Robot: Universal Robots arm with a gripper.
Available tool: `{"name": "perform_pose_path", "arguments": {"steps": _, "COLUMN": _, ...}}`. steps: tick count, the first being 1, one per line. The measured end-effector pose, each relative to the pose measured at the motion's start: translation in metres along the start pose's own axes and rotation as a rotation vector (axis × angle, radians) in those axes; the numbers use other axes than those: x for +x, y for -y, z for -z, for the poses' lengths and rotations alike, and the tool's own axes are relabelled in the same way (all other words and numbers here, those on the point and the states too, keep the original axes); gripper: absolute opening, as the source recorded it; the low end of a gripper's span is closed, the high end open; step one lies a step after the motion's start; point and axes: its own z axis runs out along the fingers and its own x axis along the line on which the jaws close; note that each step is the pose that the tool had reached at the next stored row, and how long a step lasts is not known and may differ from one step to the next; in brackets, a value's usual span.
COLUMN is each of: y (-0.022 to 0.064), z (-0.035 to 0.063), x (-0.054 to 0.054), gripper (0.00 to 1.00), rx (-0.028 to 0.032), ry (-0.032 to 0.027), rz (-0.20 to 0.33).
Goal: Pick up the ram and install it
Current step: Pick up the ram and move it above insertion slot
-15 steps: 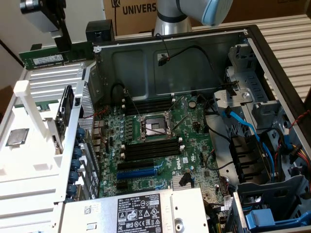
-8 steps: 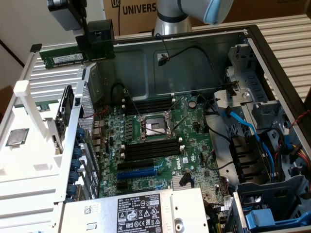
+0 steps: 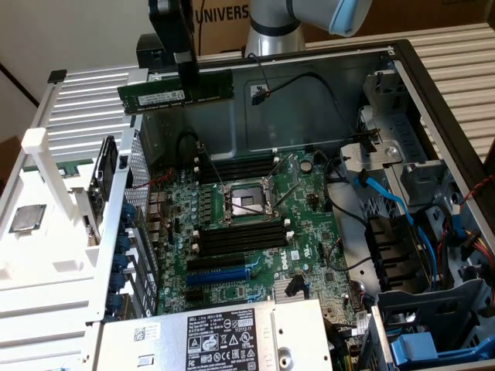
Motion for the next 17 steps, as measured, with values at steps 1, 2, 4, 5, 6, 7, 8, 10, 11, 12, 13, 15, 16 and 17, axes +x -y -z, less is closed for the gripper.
{"name": "perform_pose_path", "arguments": {"steps": 1, "y": 0.0045, "z": -0.0015, "x": 0.0, "gripper": 0.12, "rx": 0.0, "ry": -0.0013, "rz": 0.0}}
{"name": "perform_pose_path", "arguments": {"steps": 2, "y": 0.0089, "z": -0.003, "x": 0.0, "gripper": 0.12, "rx": 0.0001, "ry": -0.0023, "rz": 0.0}}
{"name": "perform_pose_path", "arguments": {"steps": 4, "y": 0.0183, "z": -0.0066, "x": -0.001, "gripper": 0.12, "rx": 0.0, "ry": -0.0038, "rz": 0.0}}
{"name": "perform_pose_path", "arguments": {"steps": 5, "y": 0.0227, "z": -0.0085, "x": -0.001, "gripper": 0.12, "rx": 0.0, "ry": -0.0042, "rz": 0.0}}
{"name": "perform_pose_path", "arguments": {"steps": 6, "y": 0.0271, "z": -0.0105, "x": -0.001, "gripper": 0.12, "rx": 0.0, "ry": -0.0046, "rz": 0.0}}
{"name": "perform_pose_path", "arguments": {"steps": 7, "y": 0.0315, "z": -0.0126, "x": -0.002, "gripper": 0.12, "rx": 0.0001, "ry": -0.0048, "rz": 0.0}}
{"name": "perform_pose_path", "arguments": {"steps": 8, "y": 0.036, "z": -0.0146, "x": -0.003, "gripper": 0.12, "rx": 0.0, "ry": -0.0049, "rz": 0.0}}
{"name": "perform_pose_path", "arguments": {"steps": 10, "y": 0.0443, "z": -0.0187, "x": -0.003, "gripper": 0.12, "rx": 0.0001, "ry": -0.0048, "rz": 0.0}}
{"name": "perform_pose_path", "arguments": {"steps": 11, "y": 0.0473, "z": -0.0207, "x": -0.004, "gripper": 0.12, "rx": 0.0001, "ry": -0.0049, "rz": 0.0}}
{"name": "perform_pose_path", "arguments": {"steps": 12, "y": 0.0494, "z": -0.0227, "x": -0.004, "gripper": 0.12, "rx": 0.0001, "ry": -0.0049, "rz": 0.0}}
{"name": "perform_pose_path", "arguments": {"steps": 13, "y": 0.0504, "z": -0.0245, "x": -0.004, "gripper": 0.12, "rx": 0.0001, "ry": -0.0049, "rz": 0.0}}
{"name": "perform_pose_path", "arguments": {"steps": 15, "y": 0.0515, "z": -0.0283, "x": -0.004, "gripper": 0.12, "rx": 0.0002, "ry": -0.0048, "rz": 0.0}}
{"name": "perform_pose_path", "arguments": {"steps": 16, "y": 0.052, "z": -0.0301, "x": -0.004, "gripper": 0.12, "rx": 0.0, "ry": -0.005, "rz": 0.0}}
{"name": "perform_pose_path", "arguments": {"steps": 17, "y": 0.0524, "z": -0.0319, "x": -0.004, "gripper": 0.12, "rx": 0.0, "ry": -0.005, "rz": 0.0}}
